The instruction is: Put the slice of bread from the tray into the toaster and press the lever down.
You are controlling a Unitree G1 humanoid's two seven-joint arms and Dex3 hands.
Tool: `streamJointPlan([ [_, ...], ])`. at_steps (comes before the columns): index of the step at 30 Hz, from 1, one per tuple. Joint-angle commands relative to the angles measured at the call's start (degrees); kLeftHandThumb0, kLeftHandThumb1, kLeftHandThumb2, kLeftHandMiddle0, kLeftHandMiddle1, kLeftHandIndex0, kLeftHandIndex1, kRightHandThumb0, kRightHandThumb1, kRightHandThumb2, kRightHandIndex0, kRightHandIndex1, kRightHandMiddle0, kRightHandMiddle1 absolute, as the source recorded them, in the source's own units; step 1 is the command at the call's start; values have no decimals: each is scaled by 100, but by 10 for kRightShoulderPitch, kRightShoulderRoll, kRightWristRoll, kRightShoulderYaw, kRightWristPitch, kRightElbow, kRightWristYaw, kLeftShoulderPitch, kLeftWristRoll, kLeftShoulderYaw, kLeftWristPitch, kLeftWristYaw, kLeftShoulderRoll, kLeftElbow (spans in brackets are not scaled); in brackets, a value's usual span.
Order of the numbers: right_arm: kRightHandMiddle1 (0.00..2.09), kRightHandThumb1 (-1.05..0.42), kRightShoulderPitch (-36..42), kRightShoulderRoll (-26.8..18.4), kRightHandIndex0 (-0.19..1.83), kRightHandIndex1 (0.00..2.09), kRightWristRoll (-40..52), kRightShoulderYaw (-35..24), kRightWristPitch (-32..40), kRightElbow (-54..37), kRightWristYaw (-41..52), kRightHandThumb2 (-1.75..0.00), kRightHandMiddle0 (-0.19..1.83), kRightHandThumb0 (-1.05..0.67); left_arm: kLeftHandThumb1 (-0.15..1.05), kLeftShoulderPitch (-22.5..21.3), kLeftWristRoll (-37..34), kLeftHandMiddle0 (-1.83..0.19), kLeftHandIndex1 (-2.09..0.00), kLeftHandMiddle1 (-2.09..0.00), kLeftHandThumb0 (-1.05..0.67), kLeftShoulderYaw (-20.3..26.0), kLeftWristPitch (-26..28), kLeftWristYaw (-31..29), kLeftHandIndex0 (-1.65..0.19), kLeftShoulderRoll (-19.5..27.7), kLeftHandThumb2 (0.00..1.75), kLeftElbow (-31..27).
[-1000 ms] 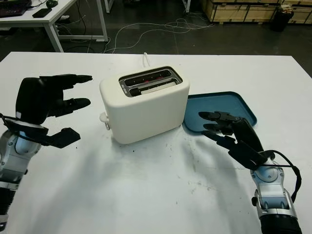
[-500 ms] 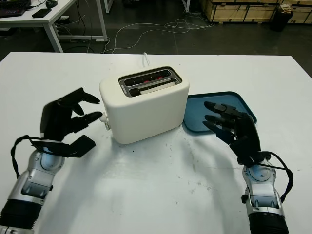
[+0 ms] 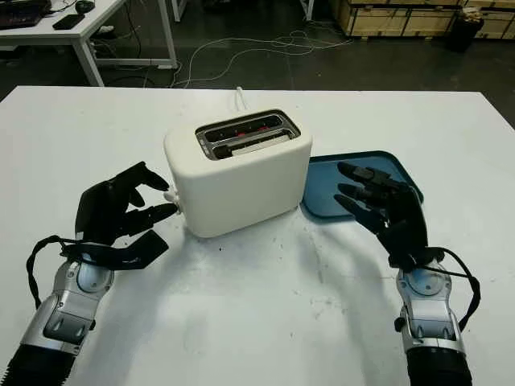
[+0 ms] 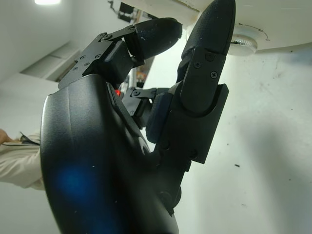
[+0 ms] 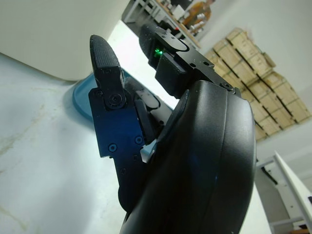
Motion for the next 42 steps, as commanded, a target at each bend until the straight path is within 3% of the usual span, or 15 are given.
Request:
streamJointPlan([
  [1,0,-92,-10,-13,86,0,-11,4,10,1,1,-2,75,-41,92,0,-1,-58,-127,-161,-87,2,5,-7,-48,2,15,-9],
  [6,0,-91,-27,-37,85,0,-11,10,35,-9,28,-1,74,-40,92,-19,8,-57,-126,-159,-88,12,2,-14,-46,30,16,-8],
  [14,1,-86,-116,-133,85,1,-51,23,48,-3,93,0,75,-37,92,-83,7,-54,-119,-156,-85,42,-13,-57,-50,122,16,9],
  [21,0,-83,-183,-187,85,0,-93,50,73,4,128,0,75,-41,92,-131,10,-69,-105,-140,-83,45,-14,-103,-62,174,3,9],
  [31,1,-80,-232,-204,87,1,-125,88,12,60,134,0,77,-39,88,-160,-3,-80,-78,-124,-78,37,2,-172,-79,167,0,-24],
  [42,0,-80,-239,-201,86,1,-126,95,-34,104,126,0,77,-33,88,-163,-11,-84,-67,-116,-71,41,8,-178,-85,157,0,-39],
])
